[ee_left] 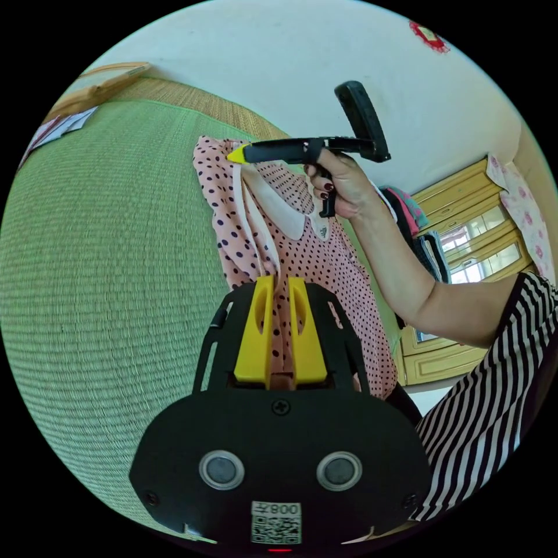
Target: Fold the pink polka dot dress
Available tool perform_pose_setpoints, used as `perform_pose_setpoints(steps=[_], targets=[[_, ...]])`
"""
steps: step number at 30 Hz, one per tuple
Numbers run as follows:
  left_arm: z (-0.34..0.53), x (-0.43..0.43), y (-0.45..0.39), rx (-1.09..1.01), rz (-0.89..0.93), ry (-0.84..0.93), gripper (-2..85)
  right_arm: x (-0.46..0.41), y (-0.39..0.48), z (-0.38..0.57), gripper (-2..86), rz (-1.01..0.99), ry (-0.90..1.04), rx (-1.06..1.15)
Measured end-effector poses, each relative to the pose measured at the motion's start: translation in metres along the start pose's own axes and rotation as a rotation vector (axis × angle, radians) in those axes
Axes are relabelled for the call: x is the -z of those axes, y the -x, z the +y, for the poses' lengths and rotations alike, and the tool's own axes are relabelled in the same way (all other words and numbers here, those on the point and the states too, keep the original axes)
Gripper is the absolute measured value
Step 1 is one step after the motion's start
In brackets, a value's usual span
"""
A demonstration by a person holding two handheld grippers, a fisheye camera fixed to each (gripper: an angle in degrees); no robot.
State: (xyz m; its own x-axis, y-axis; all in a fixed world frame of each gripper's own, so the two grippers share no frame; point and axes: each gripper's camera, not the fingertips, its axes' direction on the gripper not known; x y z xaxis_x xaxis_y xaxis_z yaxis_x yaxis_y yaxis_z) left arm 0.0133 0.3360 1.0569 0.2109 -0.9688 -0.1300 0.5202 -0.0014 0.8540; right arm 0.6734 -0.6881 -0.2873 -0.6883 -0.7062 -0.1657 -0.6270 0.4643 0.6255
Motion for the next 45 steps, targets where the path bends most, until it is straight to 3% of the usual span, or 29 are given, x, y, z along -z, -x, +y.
perform_pose_setpoints(steps=[2,6,14,19,22,27,29,31,36,42,45], targets=[[0.0,-0.001,-0.003,-0.004,0.0,-0.009,3.5,-0.025,0.002,0.004,0.2,0.05,0.081,0.007],[-0.001,-0.006,-0.011,-0.014,-0.113,0.013,1.8,-0.038,0.017,0.025,0.2,0.089,0.052,0.036],[0.003,-0.012,-0.018,-0.012,-0.071,0.007,1.2,-0.046,0.032,0.066,0.1,0.084,-0.039,0.005],[0.006,-0.009,-0.029,-0.061,-0.048,-0.041,1.6,-0.08,0.026,0.094,0.2,0.046,-0.001,-0.052],[0.008,-0.018,-0.03,-0.04,-0.116,0.034,1.6,-0.091,0.03,0.115,0.2,0.041,-0.002,-0.058],[0.02,-0.006,-0.031,-0.031,0.021,-0.099,1.0,-0.097,0.041,0.159,0.2,0.046,-0.061,-0.08],[0.022,-0.011,-0.03,-0.019,-0.02,-0.043,0.6,-0.095,0.044,0.181,0.2,0.037,-0.095,-0.095],[0.024,-0.02,-0.032,-0.014,-0.075,0.035,0.5,-0.095,0.047,0.216,0.2,0.009,-0.12,-0.119],[0.039,-0.007,-0.04,-0.026,-0.042,-0.104,0.3,-0.086,0.06,0.314,0.1,-0.025,-0.17,-0.201],[0.056,-0.007,-0.04,-0.006,0.05,-0.137,0.3,-0.08,0.092,0.49,0.1,-0.112,-0.158,-0.425],[0.063,-0.003,-0.052,-0.017,-0.022,-0.12,0.3,-0.073,0.112,0.579,0.1,-0.067,-0.129,-0.549]])
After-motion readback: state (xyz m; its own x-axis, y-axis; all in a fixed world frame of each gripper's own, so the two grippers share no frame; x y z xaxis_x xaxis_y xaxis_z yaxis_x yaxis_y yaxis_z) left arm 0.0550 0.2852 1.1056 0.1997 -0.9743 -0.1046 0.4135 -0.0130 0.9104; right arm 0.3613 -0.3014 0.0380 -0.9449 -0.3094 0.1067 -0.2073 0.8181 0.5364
